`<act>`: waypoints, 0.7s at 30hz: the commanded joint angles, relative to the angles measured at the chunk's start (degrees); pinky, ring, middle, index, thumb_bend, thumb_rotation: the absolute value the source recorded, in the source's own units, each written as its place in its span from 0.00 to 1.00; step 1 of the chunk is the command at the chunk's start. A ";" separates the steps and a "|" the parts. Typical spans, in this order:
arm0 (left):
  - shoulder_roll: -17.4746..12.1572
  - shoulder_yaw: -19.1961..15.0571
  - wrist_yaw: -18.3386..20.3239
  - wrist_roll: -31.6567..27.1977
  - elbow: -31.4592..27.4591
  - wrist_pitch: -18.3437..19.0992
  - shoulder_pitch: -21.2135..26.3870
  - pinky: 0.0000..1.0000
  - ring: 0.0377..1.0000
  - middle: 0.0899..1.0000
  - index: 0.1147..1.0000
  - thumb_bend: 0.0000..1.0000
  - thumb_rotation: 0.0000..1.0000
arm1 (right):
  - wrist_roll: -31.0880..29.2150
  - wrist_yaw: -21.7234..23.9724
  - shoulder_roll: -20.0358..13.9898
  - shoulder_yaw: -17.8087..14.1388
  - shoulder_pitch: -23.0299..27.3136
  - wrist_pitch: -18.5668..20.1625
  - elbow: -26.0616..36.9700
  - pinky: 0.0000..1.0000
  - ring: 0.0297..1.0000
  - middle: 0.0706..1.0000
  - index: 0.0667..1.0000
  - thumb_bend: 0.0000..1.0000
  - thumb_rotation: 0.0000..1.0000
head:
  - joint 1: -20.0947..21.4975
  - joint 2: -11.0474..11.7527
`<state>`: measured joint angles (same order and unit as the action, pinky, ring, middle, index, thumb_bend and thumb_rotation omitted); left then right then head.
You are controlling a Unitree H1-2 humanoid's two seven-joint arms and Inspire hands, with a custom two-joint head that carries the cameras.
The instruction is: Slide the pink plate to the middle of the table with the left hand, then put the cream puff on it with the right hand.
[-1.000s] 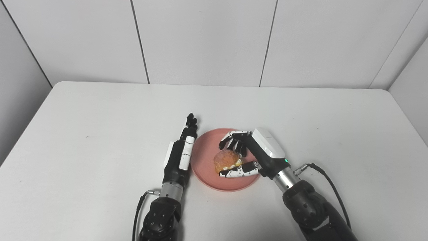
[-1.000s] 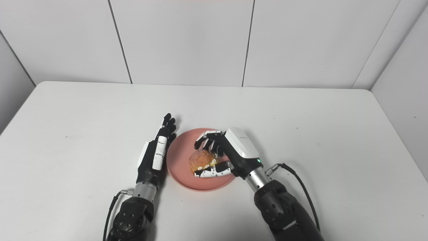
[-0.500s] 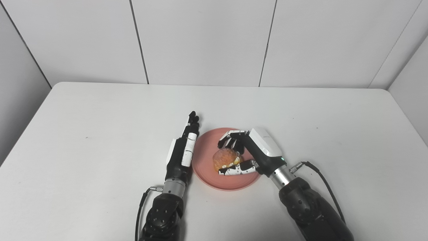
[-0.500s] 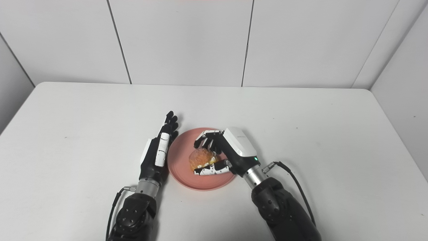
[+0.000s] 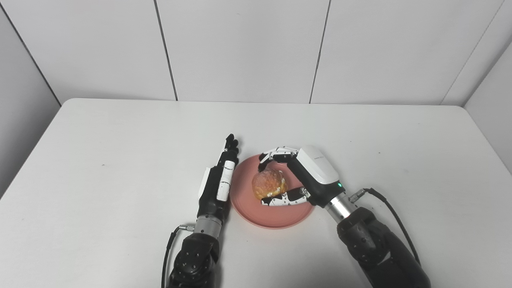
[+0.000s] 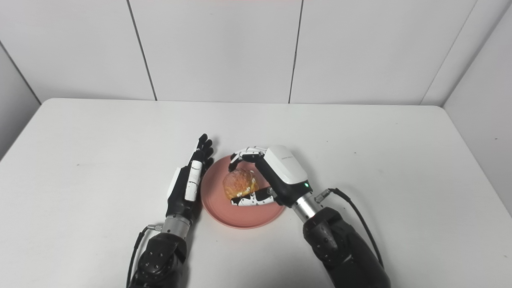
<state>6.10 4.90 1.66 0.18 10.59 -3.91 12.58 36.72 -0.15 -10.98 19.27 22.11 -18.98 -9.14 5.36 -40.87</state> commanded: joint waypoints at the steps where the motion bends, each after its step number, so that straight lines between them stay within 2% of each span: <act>1: -0.29 0.12 0.84 -0.68 0.28 0.72 -1.83 1.00 1.00 1.00 1.00 0.72 1.00 | -0.21 0.76 -0.54 -0.46 0.66 0.41 3.11 0.69 0.78 0.81 0.78 0.60 0.45 | 0.00 -0.05; 7: -0.42 0.07 0.90 -0.71 -0.33 1.33 -2.01 1.00 1.00 1.00 1.00 0.72 1.00 | 0.73 4.04 -1.84 -0.40 -0.23 1.70 5.96 0.78 0.82 0.84 0.81 0.62 0.54 | 0.26 -0.23; 16: -0.84 -0.16 1.24 -0.74 0.12 1.46 -1.63 1.00 1.00 1.00 1.00 0.74 1.00 | 0.46 6.33 -2.90 -1.38 -1.58 2.91 7.90 0.91 0.87 0.87 0.81 0.63 0.55 | 0.49 -0.30; 21: -0.76 -0.45 1.13 -0.66 -0.47 2.20 -1.60 1.00 1.00 1.00 1.00 0.74 1.00 | -0.30 6.73 -3.24 -2.52 -2.78 3.86 8.51 0.93 0.90 0.91 0.86 0.64 0.58 | 0.84 -0.52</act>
<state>5.82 4.72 2.59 0.18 9.84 -2.94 12.17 37.55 7.04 -13.90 17.84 18.48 -15.67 -2.82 6.06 -41.22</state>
